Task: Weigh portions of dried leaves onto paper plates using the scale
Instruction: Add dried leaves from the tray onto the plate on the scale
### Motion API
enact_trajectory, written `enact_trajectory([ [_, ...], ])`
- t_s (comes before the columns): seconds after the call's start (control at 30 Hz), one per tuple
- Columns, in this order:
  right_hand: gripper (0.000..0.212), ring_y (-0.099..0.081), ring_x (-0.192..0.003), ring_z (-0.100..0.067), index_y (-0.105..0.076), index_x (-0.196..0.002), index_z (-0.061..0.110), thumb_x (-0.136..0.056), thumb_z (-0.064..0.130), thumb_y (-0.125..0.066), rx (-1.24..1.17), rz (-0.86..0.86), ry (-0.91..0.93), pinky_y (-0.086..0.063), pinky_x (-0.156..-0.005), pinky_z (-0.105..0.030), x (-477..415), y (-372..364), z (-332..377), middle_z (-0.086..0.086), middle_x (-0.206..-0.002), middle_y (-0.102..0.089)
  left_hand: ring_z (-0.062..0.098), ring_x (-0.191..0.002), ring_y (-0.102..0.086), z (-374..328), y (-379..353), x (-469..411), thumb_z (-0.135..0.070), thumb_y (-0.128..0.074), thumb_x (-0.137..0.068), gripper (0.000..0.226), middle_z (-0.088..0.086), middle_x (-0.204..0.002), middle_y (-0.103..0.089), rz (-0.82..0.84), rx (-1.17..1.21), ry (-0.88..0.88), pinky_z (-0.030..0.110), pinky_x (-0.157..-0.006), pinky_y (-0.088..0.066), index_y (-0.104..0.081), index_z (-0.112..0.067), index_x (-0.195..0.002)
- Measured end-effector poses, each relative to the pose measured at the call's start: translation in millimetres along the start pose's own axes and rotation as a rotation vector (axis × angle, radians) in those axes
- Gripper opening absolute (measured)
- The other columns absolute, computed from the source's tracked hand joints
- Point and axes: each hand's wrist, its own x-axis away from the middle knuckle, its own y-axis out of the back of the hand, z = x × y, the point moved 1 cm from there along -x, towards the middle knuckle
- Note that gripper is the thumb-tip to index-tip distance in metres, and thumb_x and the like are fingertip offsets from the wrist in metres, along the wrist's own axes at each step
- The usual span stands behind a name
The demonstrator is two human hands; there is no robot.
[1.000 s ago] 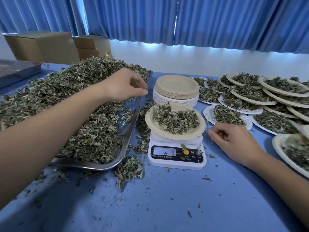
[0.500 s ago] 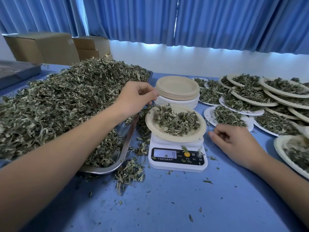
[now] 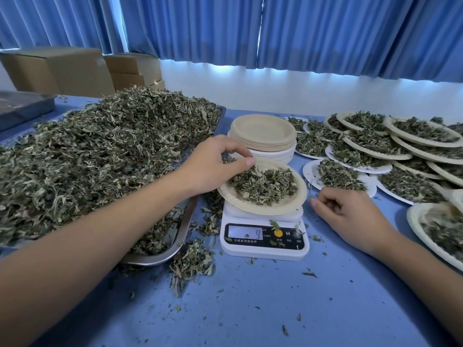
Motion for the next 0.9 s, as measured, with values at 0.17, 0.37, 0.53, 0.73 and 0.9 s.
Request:
enact_trajectory([
  [0.17,0.04,-0.04,-0.049,-0.012,-0.048,-0.063,0.018,-0.099,0.031,-0.062,-0.003,0.001,0.002,-0.032,-0.052,-0.024,-0.4,0.2,0.5,0.001,-0.051,-0.044,0.013,-0.108,-0.061,-0.1,0.4,-1.0,-0.044,-0.071,-0.091,0.018,-0.01,-0.113,-0.066,-0.018,0.003,-0.003,0.044,-0.097,-0.05,-0.077,-0.03,-0.101],
  [0.37,0.044,-0.039,-0.05,-0.012,-0.042,-0.061,0.021,-0.099,0.03,-0.063,0.007,-0.003,0.008,-0.03,-0.051,-0.024,-0.1,0.0,0.2,0.008,-0.052,-0.043,0.012,-0.112,-0.061,-0.1,3.1,-3.2,-0.035,-0.056,-0.102,0.025,-0.005,-0.118,-0.066,-0.036,0.037,-0.003,0.043,-0.105,-0.045,-0.078,-0.024,-0.104],
  [0.53,0.044,-0.039,-0.05,-0.012,-0.042,-0.062,0.021,-0.099,0.03,-0.063,0.007,-0.002,0.013,-0.03,-0.051,-0.024,-0.7,-0.3,-0.2,0.008,-0.053,-0.044,0.012,-0.114,-0.06,-1.9,4.1,-3.3,-0.028,-0.054,-0.104,0.025,-0.004,-0.119,-0.065,-0.018,0.052,0.004,0.043,-0.108,-0.042,-0.078,-0.02,-0.104],
  [0.73,0.042,-0.04,-0.05,-0.013,-0.044,-0.062,0.02,-0.099,0.029,-0.063,0.002,-0.003,0.02,-0.031,-0.051,-0.024,-0.3,-0.3,-0.6,0.008,-0.052,-0.044,0.015,-0.099,-0.064,-2.5,3.9,-0.8,-0.03,-0.072,-0.092,0.017,-0.005,-0.108,-0.067,-0.008,-0.015,0.007,0.037,-0.09,-0.053,-0.076,-0.024,-0.107],
  [0.9,0.042,-0.04,-0.05,-0.013,-0.044,-0.063,0.019,-0.099,0.028,-0.063,0.002,-0.007,0.024,-0.034,-0.053,-0.024,-0.4,-0.3,-0.6,0.009,-0.052,-0.044,0.013,-0.088,-0.065,-2.1,1.1,0.7,-0.031,-0.078,-0.087,0.024,-0.012,-0.094,-0.069,0.024,-0.063,-0.01,0.029,-0.084,-0.053,-0.076,-0.024,-0.109],
])
